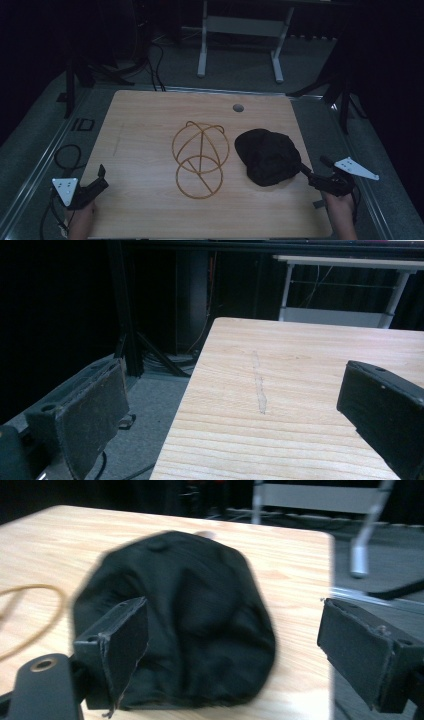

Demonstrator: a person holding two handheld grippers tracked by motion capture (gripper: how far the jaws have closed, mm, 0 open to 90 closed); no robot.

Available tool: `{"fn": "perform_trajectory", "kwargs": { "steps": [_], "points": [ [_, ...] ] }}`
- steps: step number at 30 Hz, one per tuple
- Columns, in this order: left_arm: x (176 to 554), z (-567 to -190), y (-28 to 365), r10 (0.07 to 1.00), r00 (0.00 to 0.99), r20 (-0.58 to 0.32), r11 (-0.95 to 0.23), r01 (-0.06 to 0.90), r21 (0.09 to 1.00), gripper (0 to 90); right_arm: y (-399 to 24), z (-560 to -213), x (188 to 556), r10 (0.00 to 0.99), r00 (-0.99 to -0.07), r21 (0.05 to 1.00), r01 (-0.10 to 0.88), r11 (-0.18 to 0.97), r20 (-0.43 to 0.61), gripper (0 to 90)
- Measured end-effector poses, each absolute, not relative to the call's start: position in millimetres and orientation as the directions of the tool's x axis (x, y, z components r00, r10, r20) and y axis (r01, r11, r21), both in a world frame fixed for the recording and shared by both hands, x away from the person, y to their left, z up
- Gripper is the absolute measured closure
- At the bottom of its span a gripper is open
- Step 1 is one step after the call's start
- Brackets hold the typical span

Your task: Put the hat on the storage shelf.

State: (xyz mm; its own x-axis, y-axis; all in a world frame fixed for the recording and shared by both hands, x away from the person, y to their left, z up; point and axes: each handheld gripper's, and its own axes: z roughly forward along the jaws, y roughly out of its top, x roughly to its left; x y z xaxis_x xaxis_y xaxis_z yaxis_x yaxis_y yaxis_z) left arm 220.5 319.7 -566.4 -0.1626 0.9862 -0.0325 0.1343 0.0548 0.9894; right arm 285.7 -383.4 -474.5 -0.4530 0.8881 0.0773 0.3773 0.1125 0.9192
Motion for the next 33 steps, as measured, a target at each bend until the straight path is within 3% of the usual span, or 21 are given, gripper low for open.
{"fn": "perform_trajectory", "kwargs": {
  "steps": [6,16,22,31,32,33],
  "points": [
    [220.4,-566.4,319.7,0.987,-0.157,-0.033,0.054,0.136,0.989,0.5,-373.4,-467.5,298.5,0.819,-0.566,0.897,0.403,0.178,0.092,12.9],
    [220.5,-566.3,319.4,0.988,-0.152,-0.027,0.049,0.139,0.989,0.5,-351.6,-469.6,313.9,0.792,-0.610,0.845,0.422,0.329,-0.004,13.6],
    [220.8,-566.1,319.2,0.988,-0.149,-0.025,0.047,0.143,0.989,0.5,-337.8,-474.2,321.3,0.817,-0.575,0.803,0.467,0.369,-0.041,34.3],
    [221.0,-566.1,319.1,0.989,-0.146,-0.021,0.042,0.146,0.988,0.5,-323.9,-486.4,334.2,0.818,-0.567,0.731,0.517,0.445,-0.096,52.2],
    [221.1,-566.1,319.0,0.989,-0.146,-0.020,0.042,0.147,0.988,0.5,-321.8,-489.4,334.4,0.817,-0.566,0.721,0.520,0.458,-0.110,63.7],
    [221.1,-566.1,318.9,0.989,-0.146,-0.019,0.041,0.147,0.988,0.5,-320.9,-491.0,334.3,0.815,-0.567,0.720,0.515,0.465,-0.121,65.3]
  ]
}}
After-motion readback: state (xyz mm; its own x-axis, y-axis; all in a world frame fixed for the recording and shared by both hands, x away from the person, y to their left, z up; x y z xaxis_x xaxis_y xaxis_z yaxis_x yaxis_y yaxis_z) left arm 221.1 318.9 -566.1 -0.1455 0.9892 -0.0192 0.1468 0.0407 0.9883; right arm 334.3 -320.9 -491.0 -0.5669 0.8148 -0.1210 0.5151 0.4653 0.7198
